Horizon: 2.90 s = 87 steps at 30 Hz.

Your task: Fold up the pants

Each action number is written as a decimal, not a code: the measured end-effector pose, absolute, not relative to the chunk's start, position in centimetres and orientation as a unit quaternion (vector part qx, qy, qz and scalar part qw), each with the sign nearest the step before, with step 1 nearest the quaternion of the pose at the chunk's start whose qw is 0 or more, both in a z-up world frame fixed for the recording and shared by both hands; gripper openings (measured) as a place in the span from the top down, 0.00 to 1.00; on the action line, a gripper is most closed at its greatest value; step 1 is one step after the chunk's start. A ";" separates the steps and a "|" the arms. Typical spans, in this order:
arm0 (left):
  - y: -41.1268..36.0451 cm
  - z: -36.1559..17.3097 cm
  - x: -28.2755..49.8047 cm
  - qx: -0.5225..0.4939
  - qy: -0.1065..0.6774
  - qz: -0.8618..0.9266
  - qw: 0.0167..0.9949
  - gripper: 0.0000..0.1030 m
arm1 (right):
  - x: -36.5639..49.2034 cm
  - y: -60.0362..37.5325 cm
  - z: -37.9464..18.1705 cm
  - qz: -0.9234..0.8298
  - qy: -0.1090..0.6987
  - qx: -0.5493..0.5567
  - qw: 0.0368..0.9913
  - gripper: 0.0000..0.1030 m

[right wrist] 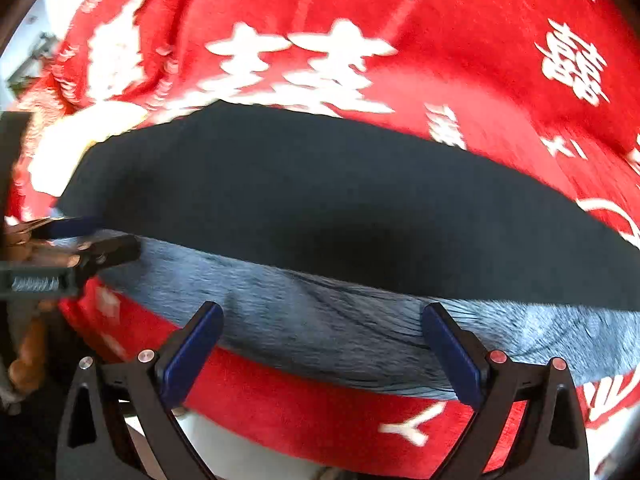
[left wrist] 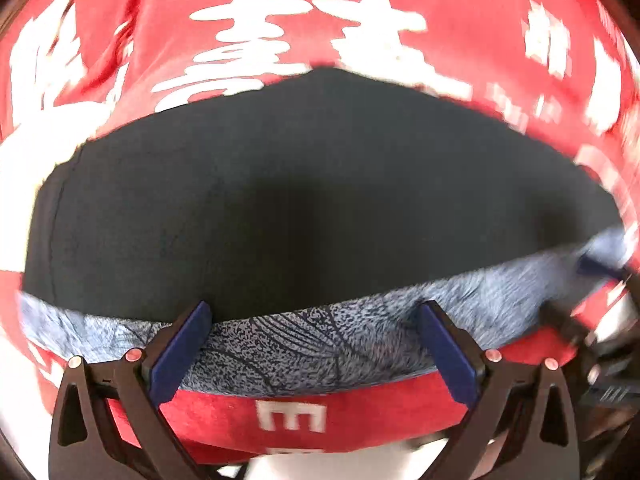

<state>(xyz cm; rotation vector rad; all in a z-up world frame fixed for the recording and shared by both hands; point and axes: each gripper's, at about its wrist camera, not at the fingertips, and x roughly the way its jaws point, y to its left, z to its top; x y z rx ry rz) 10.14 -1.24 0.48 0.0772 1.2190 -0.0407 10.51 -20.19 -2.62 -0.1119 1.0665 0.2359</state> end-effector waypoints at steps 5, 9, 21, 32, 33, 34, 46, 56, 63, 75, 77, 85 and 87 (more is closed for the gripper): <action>-1.8 1.6 9.5 0.011 0.577 -0.039 0.816 0.01 | 8.6 -23.5 -0.8 0.115 0.480 -0.027 0.869 0.03; -5.0 2.5 10.5 -0.015 0.581 -0.075 0.811 0.01 | 5.9 -31.0 0.4 0.057 0.459 0.060 0.885 0.03; -16.8 0.1 14.8 0.042 0.593 -0.062 0.801 0.00 | 4.2 -42.1 1.1 -0.026 0.434 0.110 0.894 0.03; -16.7 0.0 14.9 0.042 0.587 -0.063 0.806 0.00 | -0.6 -53.5 -4.1 -0.079 0.418 0.316 0.848 0.03; -16.7 0.0 14.9 0.042 0.587 -0.064 0.806 0.00 | -0.5 -53.3 -4.2 -0.070 0.417 0.324 0.847 0.03; -16.7 0.0 14.9 0.041 0.587 -0.064 0.806 0.00 | -0.3 -52.9 -4.4 -0.059 0.415 0.332 0.845 0.03; -16.8 0.1 14.6 0.041 0.586 -0.063 0.807 0.00 | 4.0 -50.2 -5.5 -0.016 0.424 0.330 0.844 0.03; -16.7 0.2 14.6 0.041 0.585 -0.063 0.808 0.00 | 6.8 -51.3 -6.6 -0.023 0.404 0.376 0.834 0.01; -16.8 0.2 14.6 0.041 0.583 -0.063 0.809 0.00 | 7.1 -49.4 -4.6 -0.019 0.391 0.348 0.852 0.01; -16.6 0.3 14.7 0.038 0.581 -0.065 0.810 0.00 | 9.8 -49.8 -7.5 -0.054 0.447 0.353 0.820 0.00; -16.7 0.3 14.7 0.039 0.582 -0.063 0.810 0.00 | 9.8 -49.8 -7.5 -0.056 0.450 0.353 0.818 0.00; -16.9 0.3 14.7 0.038 0.582 -0.063 0.810 0.00 | 10.3 -49.4 -5.4 -0.063 0.462 0.324 0.823 0.27; -16.8 0.3 14.7 0.038 0.583 -0.062 0.809 0.00 | 10.0 -49.4 -4.7 -0.055 0.450 0.320 0.832 0.64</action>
